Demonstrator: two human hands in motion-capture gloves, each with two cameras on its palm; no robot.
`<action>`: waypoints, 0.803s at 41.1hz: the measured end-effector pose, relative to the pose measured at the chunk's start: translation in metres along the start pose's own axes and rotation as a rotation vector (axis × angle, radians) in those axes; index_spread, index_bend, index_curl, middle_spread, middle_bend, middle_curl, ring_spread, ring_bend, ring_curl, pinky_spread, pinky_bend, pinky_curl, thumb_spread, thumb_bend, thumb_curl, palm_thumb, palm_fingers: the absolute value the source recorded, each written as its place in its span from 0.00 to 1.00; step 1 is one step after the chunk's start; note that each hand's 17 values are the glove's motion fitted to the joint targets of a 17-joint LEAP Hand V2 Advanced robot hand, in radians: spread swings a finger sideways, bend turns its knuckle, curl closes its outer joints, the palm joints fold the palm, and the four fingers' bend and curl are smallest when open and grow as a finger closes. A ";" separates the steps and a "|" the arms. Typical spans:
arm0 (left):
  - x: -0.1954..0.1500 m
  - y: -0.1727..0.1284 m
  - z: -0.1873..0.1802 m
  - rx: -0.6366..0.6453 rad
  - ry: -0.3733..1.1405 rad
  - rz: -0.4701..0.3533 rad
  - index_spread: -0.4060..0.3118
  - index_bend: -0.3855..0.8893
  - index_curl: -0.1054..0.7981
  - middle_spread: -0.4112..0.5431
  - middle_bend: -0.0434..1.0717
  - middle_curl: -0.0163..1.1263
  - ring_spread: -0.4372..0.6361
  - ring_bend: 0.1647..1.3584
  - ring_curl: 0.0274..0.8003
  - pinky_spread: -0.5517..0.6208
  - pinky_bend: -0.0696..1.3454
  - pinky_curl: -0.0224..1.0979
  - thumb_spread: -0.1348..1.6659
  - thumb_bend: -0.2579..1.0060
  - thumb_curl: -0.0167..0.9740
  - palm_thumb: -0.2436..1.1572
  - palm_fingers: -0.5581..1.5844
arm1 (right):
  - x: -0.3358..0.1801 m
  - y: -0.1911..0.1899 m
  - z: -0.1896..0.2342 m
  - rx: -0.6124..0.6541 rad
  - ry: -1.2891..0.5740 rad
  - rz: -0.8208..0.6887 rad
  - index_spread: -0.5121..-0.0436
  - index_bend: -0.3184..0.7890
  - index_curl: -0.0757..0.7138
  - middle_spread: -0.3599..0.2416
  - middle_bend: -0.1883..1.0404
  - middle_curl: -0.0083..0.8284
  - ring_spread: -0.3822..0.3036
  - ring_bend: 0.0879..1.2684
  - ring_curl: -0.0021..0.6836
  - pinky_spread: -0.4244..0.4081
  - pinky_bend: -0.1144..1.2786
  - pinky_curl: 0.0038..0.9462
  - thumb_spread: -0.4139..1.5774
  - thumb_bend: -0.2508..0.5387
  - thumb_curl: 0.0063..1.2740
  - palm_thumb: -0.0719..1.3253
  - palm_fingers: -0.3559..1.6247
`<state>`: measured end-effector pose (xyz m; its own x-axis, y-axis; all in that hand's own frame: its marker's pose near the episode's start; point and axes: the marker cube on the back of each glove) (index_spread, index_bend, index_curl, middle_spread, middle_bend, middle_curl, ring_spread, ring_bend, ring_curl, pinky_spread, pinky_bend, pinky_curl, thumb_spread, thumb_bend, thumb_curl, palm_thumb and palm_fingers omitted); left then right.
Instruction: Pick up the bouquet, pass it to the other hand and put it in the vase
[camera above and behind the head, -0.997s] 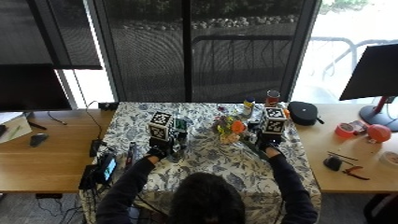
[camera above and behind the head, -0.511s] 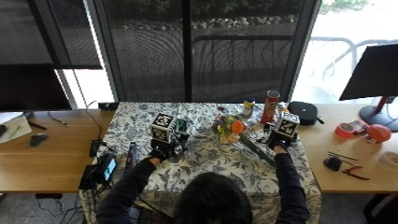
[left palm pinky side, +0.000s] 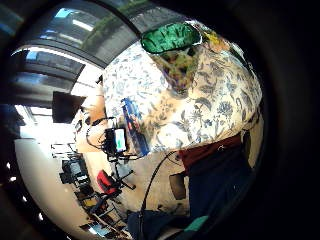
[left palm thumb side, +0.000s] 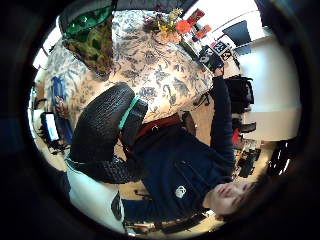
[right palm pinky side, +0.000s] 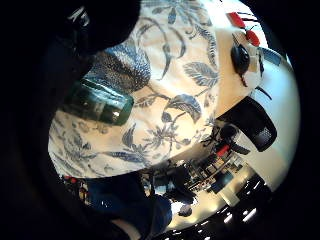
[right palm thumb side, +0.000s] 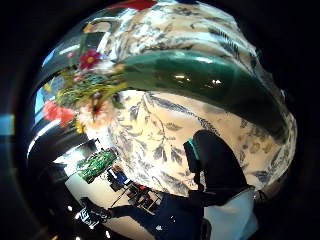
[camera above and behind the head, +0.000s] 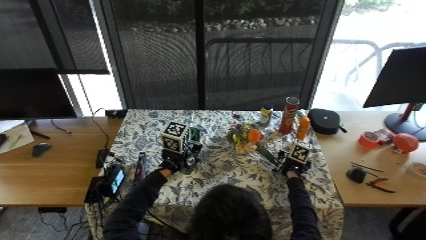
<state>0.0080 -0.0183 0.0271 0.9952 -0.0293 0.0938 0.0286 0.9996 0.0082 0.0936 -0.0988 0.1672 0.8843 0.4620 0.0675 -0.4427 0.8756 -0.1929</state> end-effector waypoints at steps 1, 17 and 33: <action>-0.001 -0.001 0.001 0.002 0.000 -0.001 0.55 0.45 0.55 0.77 0.18 0.17 0.79 0.31 0.27 0.85 0.33 0.30 0.71 0.19 0.30 0.42 0.29 | 0.000 -0.004 0.004 0.031 0.013 0.024 0.68 0.37 0.29 0.47 0.42 0.51 0.37 0.44 0.57 0.62 0.45 0.37 0.73 0.30 0.27 0.54 0.51; -0.003 0.007 -0.004 -0.008 -0.002 -0.018 0.55 0.45 0.56 0.76 0.18 0.19 0.79 0.31 0.27 0.85 0.32 0.30 0.71 0.19 0.31 0.42 0.29 | -0.032 0.034 0.031 -0.274 -0.105 -0.208 0.60 0.53 0.47 0.34 0.46 0.57 0.27 0.42 0.60 0.33 0.34 0.34 0.74 0.43 0.31 0.76 0.80; 0.003 -0.009 -0.016 -0.028 0.147 -0.009 0.54 0.45 0.56 0.76 0.19 0.20 0.79 0.30 0.27 0.85 0.32 0.31 0.71 0.19 0.31 0.42 0.30 | -0.057 0.031 -0.051 0.505 -0.700 -0.249 0.60 0.62 0.65 0.28 0.69 0.73 0.25 0.64 0.79 0.20 0.53 0.49 0.73 0.30 0.29 0.73 0.95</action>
<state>0.0123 -0.0271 0.0118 0.9979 -0.0390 -0.0526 0.0380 0.9991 -0.0192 0.0372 -0.1051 0.1073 0.7433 0.0859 0.6634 -0.4091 0.8431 0.3492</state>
